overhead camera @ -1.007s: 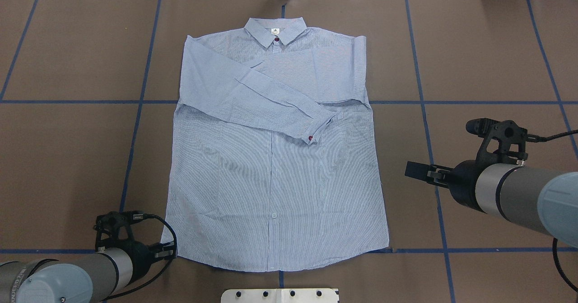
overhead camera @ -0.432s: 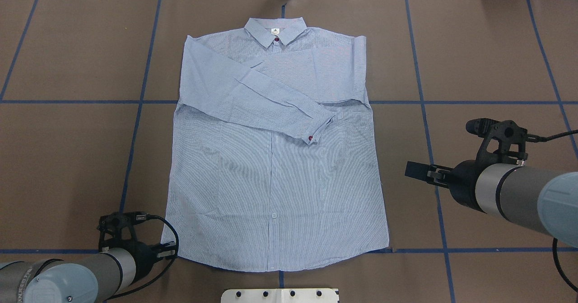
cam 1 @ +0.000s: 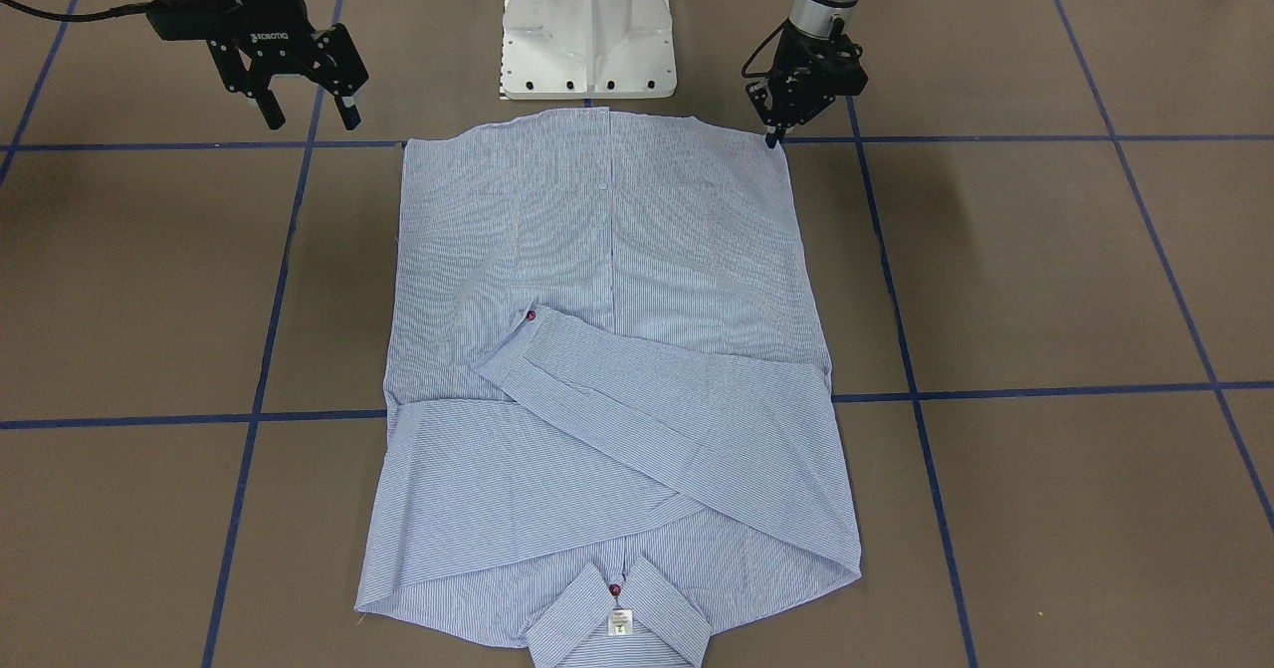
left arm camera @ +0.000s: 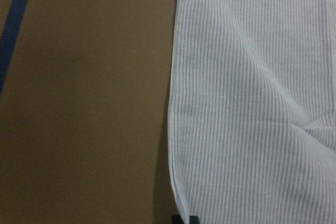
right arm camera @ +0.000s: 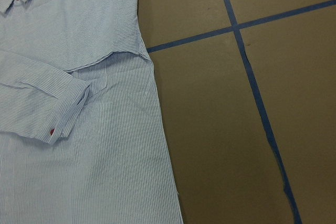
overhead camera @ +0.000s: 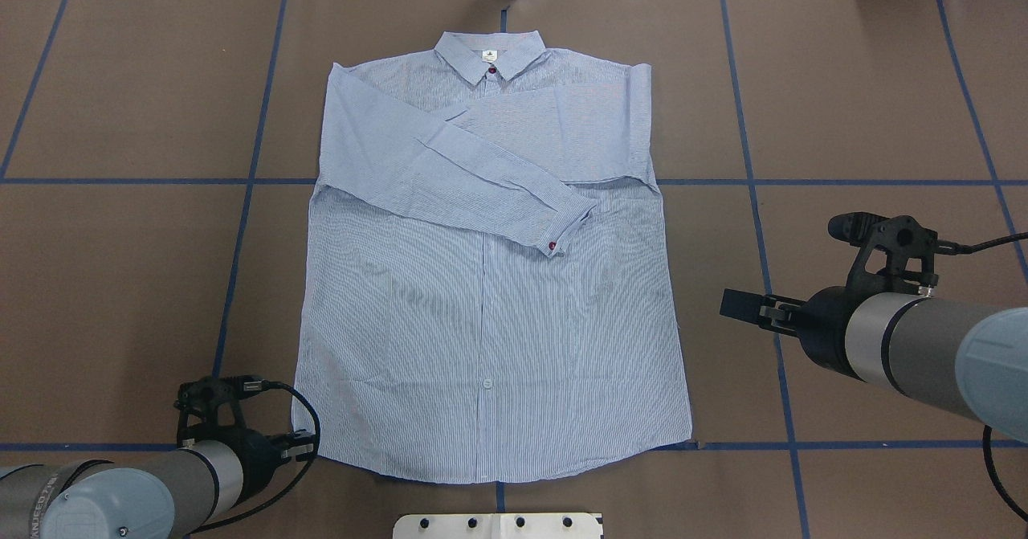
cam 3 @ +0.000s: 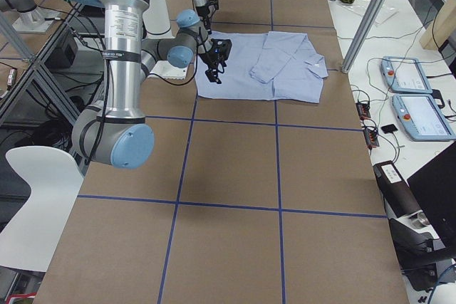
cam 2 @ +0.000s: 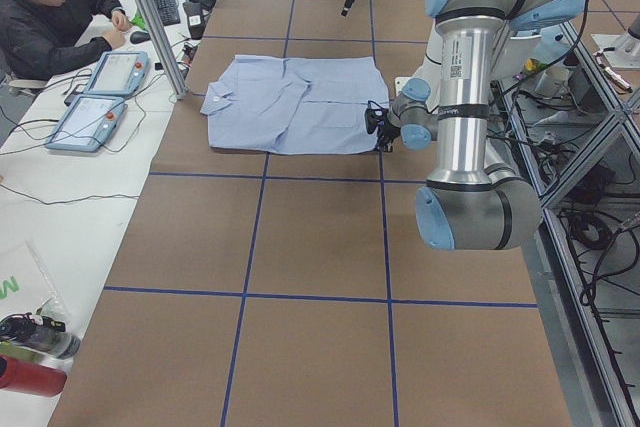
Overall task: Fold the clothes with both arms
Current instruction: 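Lower both grippers to the two corners of the shirt hem nearest the robot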
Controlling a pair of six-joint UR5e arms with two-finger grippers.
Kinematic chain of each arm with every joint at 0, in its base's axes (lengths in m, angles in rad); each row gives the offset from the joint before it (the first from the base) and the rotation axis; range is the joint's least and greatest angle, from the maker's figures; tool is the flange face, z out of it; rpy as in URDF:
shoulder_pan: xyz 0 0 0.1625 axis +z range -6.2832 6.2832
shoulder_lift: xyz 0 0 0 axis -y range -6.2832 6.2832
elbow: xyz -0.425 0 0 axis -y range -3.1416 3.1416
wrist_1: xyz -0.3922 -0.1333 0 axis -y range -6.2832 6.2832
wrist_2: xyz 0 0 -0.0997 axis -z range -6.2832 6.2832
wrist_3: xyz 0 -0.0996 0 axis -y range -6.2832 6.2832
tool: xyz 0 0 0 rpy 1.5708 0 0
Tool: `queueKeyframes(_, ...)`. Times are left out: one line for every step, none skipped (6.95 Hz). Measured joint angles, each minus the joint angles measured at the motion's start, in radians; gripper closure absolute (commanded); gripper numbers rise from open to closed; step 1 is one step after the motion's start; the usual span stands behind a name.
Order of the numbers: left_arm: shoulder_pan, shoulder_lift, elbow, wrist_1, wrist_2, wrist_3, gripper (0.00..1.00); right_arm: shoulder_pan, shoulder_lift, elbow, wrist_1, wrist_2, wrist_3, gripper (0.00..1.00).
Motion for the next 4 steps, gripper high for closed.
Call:
queueKeyframes(-0.001,-0.006,-0.002,-0.001,0.000,0.000,1.00,-0.020,-0.004,0.000,0.000,-0.003,0.029,0.00)
queueKeyframes(-0.003,-0.018,-0.005,-0.001,0.000,0.000,1.00,-0.066,-0.014,0.000,0.000,-0.034,0.091,0.00)
queueKeyframes(-0.005,-0.029,-0.009,-0.002,0.002,0.000,1.00,-0.145,-0.028,0.000,0.000,-0.116,0.171,0.01)
queueKeyframes(-0.006,-0.034,-0.012,-0.004,0.005,0.000,1.00,-0.226,-0.040,-0.001,0.000,-0.203,0.243,0.07)
